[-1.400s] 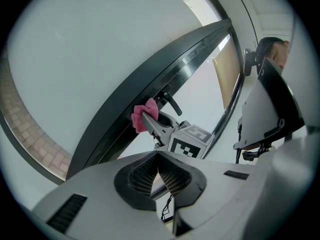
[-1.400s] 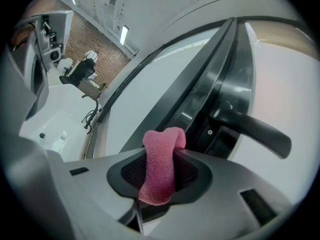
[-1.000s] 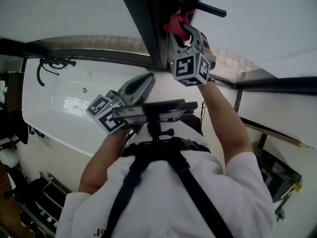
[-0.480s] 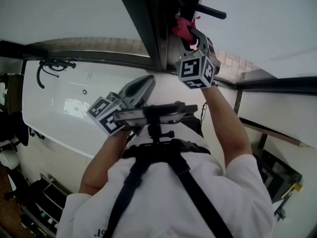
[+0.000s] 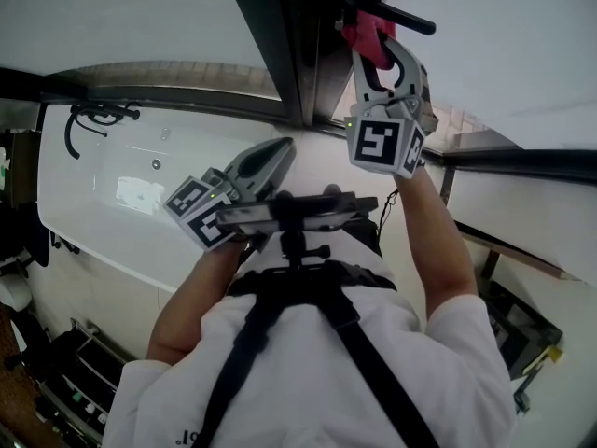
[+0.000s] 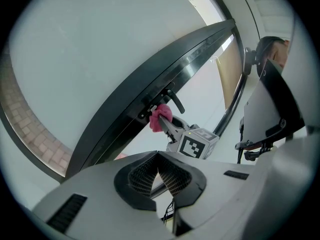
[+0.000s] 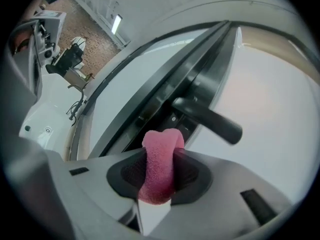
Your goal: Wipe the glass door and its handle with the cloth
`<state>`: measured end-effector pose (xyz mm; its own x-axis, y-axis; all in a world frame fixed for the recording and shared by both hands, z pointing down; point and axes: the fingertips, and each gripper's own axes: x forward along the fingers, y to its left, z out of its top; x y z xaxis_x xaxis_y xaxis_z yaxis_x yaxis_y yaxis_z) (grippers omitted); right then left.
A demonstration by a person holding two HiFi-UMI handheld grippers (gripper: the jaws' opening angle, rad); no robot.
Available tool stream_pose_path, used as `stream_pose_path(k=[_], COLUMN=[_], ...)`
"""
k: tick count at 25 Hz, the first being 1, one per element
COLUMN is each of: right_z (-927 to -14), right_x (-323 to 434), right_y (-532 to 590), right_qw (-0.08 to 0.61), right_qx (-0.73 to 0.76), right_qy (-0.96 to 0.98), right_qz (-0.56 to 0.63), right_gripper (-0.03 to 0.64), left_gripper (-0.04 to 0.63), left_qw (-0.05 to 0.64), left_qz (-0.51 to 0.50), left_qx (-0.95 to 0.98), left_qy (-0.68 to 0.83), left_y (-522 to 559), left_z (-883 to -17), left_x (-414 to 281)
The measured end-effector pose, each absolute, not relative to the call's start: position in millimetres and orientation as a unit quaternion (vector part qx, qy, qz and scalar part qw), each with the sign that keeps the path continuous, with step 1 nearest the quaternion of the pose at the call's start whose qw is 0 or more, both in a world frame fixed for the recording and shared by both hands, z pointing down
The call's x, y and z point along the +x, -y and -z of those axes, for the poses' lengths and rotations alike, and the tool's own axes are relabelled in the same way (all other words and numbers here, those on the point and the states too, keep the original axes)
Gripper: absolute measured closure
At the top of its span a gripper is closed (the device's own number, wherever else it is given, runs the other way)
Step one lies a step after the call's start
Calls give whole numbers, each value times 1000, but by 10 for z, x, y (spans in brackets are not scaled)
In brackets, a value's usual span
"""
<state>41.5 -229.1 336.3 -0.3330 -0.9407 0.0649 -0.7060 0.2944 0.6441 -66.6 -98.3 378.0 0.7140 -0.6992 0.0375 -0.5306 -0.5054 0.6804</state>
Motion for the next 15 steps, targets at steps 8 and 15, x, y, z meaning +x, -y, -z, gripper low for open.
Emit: stream_pose_path(k=[8,15], right_z=[-3491,-3840], right_x=[400,349], right_y=[2489,2537], right_qw=[232,244], right_qx=[535,523], right_qy=[770,784], right_qz=[260,228], right_gripper=[508,506], left_gripper=[607,607], left_qw=[344,342], left_qz=[124,123], left_qx=[855,851], left_qy=[368,378], left_y=[992,1000], left_z=[-3782,-3780], left_x=[-695,-720])
